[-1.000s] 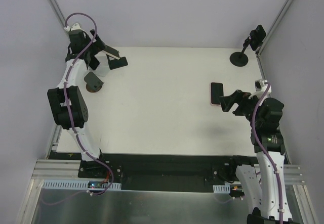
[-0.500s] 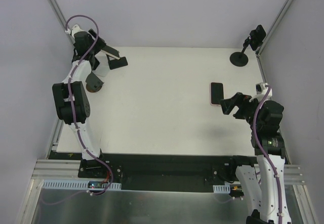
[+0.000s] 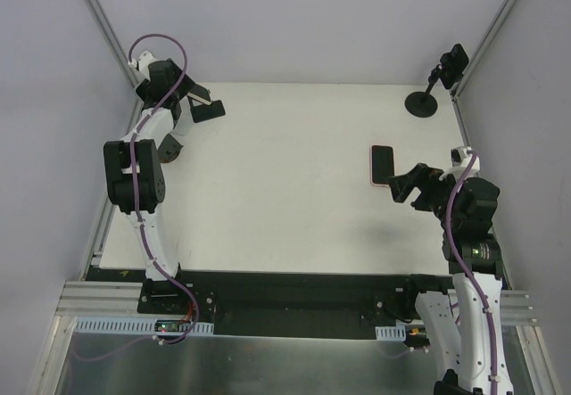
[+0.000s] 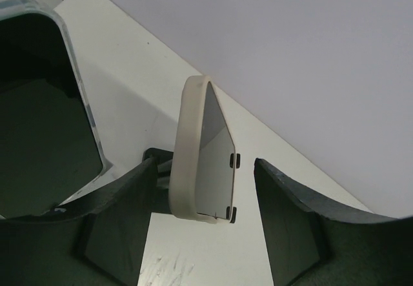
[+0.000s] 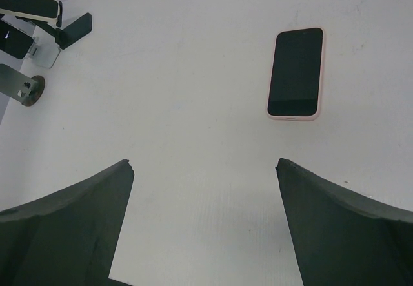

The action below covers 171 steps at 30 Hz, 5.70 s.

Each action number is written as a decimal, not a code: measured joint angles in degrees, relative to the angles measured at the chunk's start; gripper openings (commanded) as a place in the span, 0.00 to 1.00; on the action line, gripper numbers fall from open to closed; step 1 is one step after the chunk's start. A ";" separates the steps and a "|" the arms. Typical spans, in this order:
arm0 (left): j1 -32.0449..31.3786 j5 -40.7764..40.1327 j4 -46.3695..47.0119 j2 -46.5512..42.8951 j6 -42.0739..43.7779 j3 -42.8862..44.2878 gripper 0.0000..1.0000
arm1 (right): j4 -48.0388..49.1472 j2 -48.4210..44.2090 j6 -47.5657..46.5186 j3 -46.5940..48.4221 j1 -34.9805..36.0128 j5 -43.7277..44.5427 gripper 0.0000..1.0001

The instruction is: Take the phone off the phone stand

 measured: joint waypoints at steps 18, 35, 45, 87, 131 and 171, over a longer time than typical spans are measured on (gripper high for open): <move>-0.44 0.59 2.78 1.20 -2.62 0.00 0.04 | -1.36 -0.94 0.00 0.00 0.00 0.20 0.96; -0.33 0.85 2.60 -4.17 -5.35 -1.46 0.00 | -3.74 -3.85 -0.72 0.02 0.00 -1.42 0.96; -0.37 4.15 5.20 -18.56 -7.39 -9.49 0.00 | -5.07 0.11 -0.90 3.93 0.00 -5.42 0.96; -26.73 66.16 18.80 -45.83 -22.56 -37.75 0.00 | 28.48 23.32 19.28 4.44 26.32 -30.91 0.99; -24.70 39.32 -11.41 -72.67 10.47 -46.07 0.99 | 20.11 33.14 18.34 1.64 22.62 -9.64 0.01; -24.70 16.76 -15.23 -82.18 24.39 -66.23 0.99 | 25.90 71.01 12.35 15.17 14.25 -2.67 0.09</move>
